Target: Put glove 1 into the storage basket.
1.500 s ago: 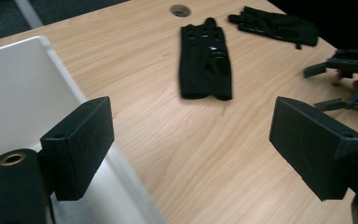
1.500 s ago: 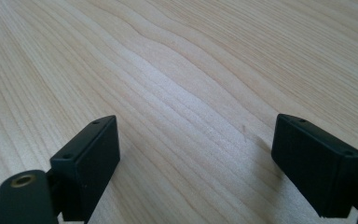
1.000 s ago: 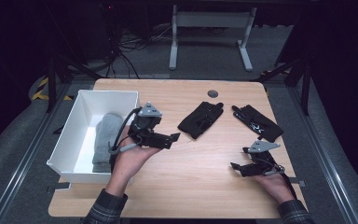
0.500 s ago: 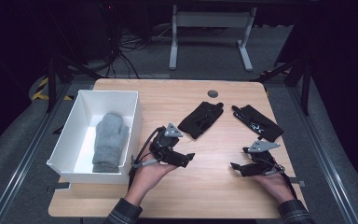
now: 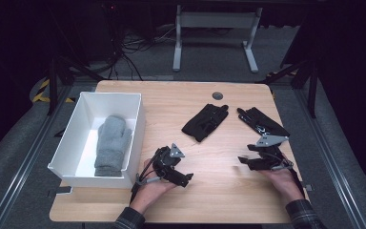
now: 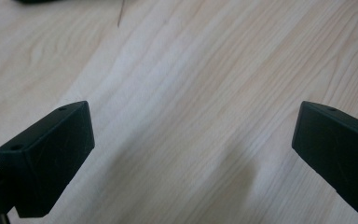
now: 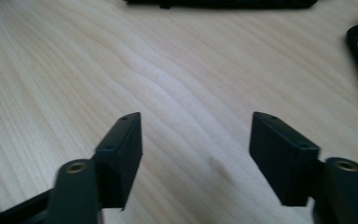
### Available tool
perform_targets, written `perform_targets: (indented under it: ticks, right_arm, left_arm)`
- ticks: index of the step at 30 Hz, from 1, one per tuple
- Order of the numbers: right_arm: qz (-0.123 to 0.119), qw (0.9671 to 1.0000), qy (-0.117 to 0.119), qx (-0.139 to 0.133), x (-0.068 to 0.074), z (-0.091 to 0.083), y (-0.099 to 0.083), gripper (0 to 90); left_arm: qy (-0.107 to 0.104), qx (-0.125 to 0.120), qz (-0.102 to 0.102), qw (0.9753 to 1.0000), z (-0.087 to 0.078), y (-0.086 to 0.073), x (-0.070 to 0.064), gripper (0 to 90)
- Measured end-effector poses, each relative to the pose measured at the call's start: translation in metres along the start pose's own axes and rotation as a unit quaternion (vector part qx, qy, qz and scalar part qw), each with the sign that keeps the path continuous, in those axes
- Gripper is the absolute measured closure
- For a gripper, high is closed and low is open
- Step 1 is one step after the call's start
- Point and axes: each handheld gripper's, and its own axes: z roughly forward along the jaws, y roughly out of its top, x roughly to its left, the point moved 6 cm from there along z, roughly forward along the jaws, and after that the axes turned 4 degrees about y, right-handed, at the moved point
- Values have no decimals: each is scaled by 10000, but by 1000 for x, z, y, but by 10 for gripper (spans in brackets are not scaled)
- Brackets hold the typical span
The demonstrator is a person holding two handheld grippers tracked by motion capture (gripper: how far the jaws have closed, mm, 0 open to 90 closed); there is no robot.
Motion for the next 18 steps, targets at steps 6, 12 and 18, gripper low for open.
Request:
perform_targets:
  ticks: [6, 12, 18]
  right_arm:
    - [101, 9992, -244, -289, -29, -10, 18, 711]
    - [211, 9973, -591, -389, -59, -12, 25, 900]
    - [331, 9952, -880, -276, -84, -11, 24, 900]
  left_arm:
    - [41, 16, 45, 10000, -1, -12, 5, 0]
    - [30, 51, 116, 9999, -2, -18, 5, 0]
    - [46, 20, 79, 10000, -3, -24, 7, 0]
